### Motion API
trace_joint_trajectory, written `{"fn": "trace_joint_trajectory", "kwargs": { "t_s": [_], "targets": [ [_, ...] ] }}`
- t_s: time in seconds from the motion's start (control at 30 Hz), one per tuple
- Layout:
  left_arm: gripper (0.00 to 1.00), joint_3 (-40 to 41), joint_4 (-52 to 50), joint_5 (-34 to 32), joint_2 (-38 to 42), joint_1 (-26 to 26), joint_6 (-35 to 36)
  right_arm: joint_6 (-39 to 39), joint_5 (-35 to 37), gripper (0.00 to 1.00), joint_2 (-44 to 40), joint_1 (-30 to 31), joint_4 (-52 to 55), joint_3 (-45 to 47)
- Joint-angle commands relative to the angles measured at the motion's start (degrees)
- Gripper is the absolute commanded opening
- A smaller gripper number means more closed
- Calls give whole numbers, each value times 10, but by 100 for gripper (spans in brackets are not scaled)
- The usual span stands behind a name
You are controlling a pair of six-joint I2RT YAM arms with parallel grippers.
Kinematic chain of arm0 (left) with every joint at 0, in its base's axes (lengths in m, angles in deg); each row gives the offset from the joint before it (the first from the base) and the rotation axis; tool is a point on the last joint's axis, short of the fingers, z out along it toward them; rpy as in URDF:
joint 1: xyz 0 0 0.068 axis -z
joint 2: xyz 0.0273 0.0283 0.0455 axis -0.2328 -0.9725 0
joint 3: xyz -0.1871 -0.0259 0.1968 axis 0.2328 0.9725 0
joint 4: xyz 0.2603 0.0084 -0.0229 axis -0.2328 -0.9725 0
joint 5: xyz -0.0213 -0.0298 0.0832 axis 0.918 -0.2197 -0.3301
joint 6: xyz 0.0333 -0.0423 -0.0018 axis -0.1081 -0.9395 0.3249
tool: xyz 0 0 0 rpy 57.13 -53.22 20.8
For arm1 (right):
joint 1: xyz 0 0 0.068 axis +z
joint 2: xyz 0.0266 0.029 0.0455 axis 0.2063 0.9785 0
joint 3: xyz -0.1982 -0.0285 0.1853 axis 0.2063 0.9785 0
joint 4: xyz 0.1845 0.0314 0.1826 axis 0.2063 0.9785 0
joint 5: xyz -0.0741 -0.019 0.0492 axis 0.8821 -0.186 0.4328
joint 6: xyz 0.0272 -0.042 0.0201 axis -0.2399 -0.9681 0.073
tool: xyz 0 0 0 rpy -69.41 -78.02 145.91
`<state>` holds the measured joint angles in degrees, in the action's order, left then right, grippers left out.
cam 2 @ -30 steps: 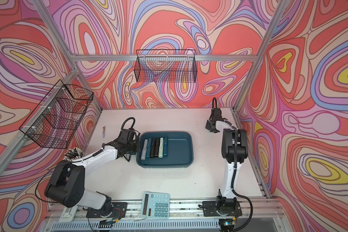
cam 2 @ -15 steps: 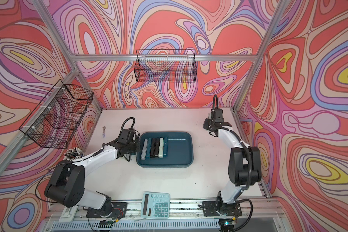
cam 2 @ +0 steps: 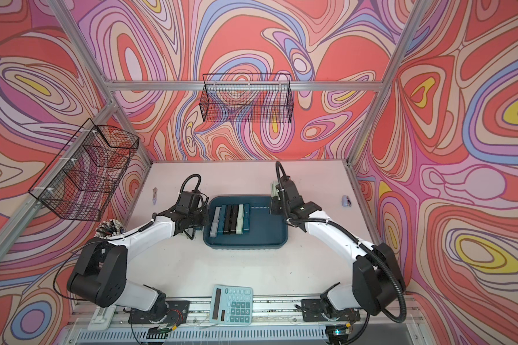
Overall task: Put the pruning pliers into the storage box
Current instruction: Place the pruning pliers in the storage box.
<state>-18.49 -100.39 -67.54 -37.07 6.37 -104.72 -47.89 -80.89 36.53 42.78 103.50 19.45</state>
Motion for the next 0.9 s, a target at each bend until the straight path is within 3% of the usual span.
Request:
{"fn": "trace_joint_trajectory", "kwargs": {
  "t_s": [0.0,0.3,0.87],
  "targets": [
    [5,-1,1,11,-16,3,-5,45,22,20,-9,37,-31,18],
    [5,5,4,12,-13,5,-6,67,32,20,31,88,-97,58],
    [5,8,3,12,-9,6,-6,111,-1,20,160,89,-213,65]
  ]
}}
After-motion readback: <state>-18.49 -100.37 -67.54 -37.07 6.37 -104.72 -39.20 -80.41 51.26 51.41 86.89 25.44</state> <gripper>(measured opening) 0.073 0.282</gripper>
